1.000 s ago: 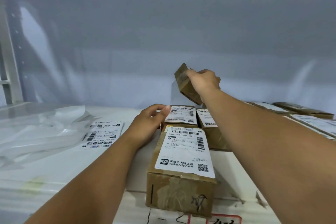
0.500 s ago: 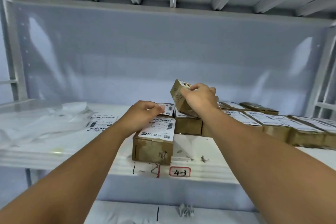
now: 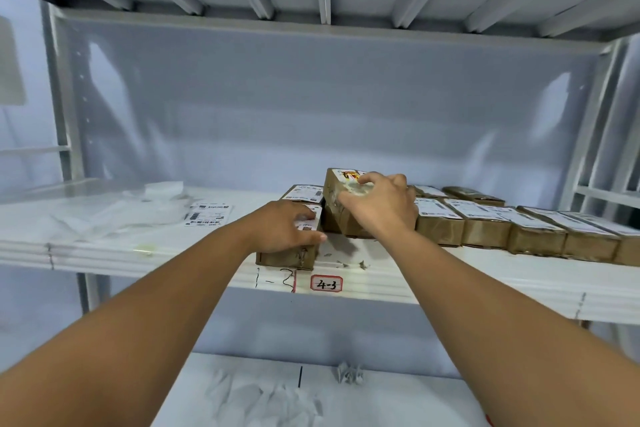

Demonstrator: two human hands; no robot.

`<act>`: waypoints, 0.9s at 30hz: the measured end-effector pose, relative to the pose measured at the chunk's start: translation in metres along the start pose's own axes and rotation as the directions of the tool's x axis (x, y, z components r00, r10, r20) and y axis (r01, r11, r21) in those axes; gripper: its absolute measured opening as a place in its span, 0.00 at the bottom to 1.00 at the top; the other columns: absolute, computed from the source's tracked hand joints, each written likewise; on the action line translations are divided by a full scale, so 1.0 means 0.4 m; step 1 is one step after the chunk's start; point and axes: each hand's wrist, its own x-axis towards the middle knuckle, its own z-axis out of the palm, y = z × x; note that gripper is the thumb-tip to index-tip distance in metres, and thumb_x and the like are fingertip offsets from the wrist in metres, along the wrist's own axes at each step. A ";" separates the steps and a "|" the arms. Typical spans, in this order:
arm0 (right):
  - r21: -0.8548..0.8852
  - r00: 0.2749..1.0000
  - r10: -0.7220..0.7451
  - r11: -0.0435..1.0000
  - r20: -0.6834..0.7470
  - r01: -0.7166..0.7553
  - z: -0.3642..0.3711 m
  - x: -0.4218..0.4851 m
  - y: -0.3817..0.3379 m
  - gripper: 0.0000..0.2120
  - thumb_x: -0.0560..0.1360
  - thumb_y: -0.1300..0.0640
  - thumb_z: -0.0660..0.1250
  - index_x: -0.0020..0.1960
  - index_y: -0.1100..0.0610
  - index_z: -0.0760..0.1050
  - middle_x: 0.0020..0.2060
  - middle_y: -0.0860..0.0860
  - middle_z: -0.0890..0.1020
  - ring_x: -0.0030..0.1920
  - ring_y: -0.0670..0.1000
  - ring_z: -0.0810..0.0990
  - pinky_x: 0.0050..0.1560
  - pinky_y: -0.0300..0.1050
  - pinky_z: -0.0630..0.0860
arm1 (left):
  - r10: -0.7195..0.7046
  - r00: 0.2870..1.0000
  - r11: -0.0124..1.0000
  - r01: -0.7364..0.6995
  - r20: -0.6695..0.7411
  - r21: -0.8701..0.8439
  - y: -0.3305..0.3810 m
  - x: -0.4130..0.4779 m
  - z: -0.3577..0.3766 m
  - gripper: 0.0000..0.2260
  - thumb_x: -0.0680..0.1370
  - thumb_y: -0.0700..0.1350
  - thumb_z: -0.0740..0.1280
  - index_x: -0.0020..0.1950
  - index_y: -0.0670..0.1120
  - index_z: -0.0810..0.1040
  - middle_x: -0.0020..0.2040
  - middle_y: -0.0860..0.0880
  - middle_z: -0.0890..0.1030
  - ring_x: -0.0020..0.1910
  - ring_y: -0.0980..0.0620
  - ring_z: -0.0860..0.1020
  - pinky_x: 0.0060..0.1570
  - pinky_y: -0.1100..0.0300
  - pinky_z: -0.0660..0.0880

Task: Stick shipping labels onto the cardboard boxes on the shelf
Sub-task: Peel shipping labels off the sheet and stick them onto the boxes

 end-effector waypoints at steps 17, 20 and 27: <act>-0.174 0.987 -0.019 0.984 0.161 0.047 -0.052 -0.063 -0.002 0.27 0.67 0.33 0.60 0.61 0.45 0.73 0.64 0.51 0.70 0.67 0.58 0.64 0.58 0.52 0.69 | -0.033 0.997 0.995 0.039 -0.075 0.089 -0.001 0.014 0.028 0.27 0.75 0.63 0.62 0.70 0.51 0.70 0.71 0.49 0.70 0.68 0.49 0.68 0.63 0.58 0.65; -0.201 0.982 0.027 0.979 0.188 0.012 -0.039 -0.067 -0.012 0.31 0.65 0.33 0.60 0.63 0.48 0.73 0.66 0.52 0.70 0.67 0.59 0.65 0.54 0.52 0.69 | -0.037 0.997 0.995 0.042 -0.061 0.088 -0.001 0.012 0.026 0.27 0.75 0.63 0.62 0.70 0.51 0.70 0.71 0.49 0.69 0.68 0.49 0.68 0.63 0.58 0.64; -0.113 0.987 0.024 0.994 0.156 -0.006 0.012 -0.081 0.030 0.17 0.75 0.47 0.61 0.61 0.50 0.75 0.64 0.55 0.70 0.66 0.59 0.63 0.59 0.50 0.66 | -0.022 1.000 0.999 0.021 0.016 0.045 0.003 0.000 0.015 0.28 0.75 0.62 0.62 0.72 0.50 0.67 0.73 0.49 0.66 0.72 0.50 0.63 0.66 0.60 0.60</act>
